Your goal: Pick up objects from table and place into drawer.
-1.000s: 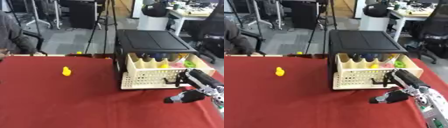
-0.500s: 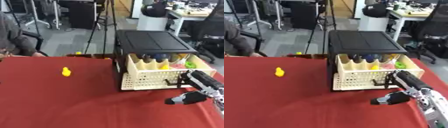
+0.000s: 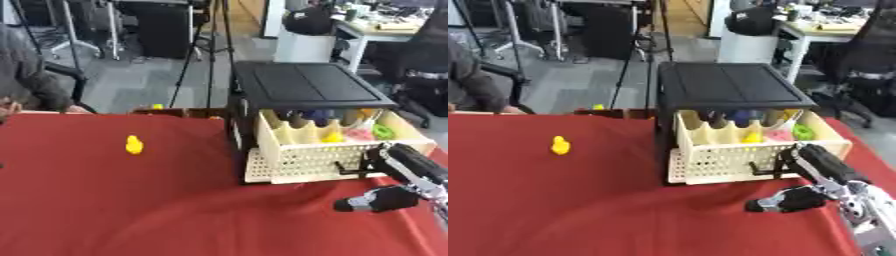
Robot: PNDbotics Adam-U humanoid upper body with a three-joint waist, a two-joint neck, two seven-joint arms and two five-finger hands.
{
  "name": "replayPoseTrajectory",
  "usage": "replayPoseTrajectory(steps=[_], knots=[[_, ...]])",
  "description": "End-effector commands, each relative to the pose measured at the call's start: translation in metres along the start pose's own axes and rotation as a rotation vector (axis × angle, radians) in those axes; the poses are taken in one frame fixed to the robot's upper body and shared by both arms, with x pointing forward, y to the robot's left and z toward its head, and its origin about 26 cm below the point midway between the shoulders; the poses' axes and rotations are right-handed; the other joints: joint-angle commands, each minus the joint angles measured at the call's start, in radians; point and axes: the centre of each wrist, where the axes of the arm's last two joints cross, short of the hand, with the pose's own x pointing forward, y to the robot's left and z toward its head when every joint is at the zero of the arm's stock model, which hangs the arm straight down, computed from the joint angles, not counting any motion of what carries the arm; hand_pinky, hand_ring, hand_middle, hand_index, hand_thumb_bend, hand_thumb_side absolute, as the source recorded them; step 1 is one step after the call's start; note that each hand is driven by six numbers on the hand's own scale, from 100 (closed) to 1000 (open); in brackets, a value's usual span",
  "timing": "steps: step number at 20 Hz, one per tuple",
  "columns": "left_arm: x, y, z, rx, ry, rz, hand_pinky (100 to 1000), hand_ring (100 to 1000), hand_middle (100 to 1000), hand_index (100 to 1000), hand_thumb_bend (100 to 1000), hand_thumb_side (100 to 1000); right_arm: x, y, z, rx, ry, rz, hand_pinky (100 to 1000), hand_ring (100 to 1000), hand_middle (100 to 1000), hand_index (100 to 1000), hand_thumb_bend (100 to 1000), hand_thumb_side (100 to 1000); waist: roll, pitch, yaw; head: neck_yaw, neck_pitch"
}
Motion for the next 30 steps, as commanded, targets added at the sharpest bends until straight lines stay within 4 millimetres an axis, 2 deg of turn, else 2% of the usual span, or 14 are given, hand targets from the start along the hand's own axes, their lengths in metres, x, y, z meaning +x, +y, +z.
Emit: replayPoseTrajectory(steps=[1,7,12,20,24,30], knots=[[0.013,0.012,-0.006,-0.008,-0.028,-0.045,566,810,781,868,100,580,-0.006,-0.016,0.004,-0.039,0.009,0.03,100,100,100,715,1000,692,0.008,-0.008,-0.004,0.001,-0.009],[0.013,0.012,-0.006,-0.008,-0.029,-0.047,567,810,781,867,100,579,-0.002,-0.024,0.001,-0.088,-0.006,0.034,100,100,100,729,1000,722,0.009,-0.009,-0.006,0.001,-0.007],[0.013,0.012,-0.005,-0.009,-0.028,-0.046,568,811,780,867,100,579,0.003,-0.039,-0.001,-0.145,-0.026,0.047,100,100,100,725,1000,786,0.008,-0.01,-0.008,0.002,-0.008],[0.012,0.013,-0.005,-0.016,-0.026,-0.052,569,811,780,865,100,579,0.012,-0.061,0.003,-0.246,-0.054,0.056,100,100,100,719,1000,821,0.007,-0.011,-0.01,0.003,-0.006],[0.012,0.013,-0.006,-0.024,-0.025,-0.057,570,811,780,866,100,577,0.013,-0.063,0.009,-0.255,-0.06,0.055,100,100,100,712,1000,820,0.005,-0.011,-0.012,0.006,-0.007],[0.014,0.017,-0.01,-0.079,-0.028,-0.107,570,807,781,869,100,561,0.01,-0.054,0.024,-0.24,-0.052,0.037,100,100,100,697,1000,803,0.004,-0.01,-0.02,0.012,-0.007]])
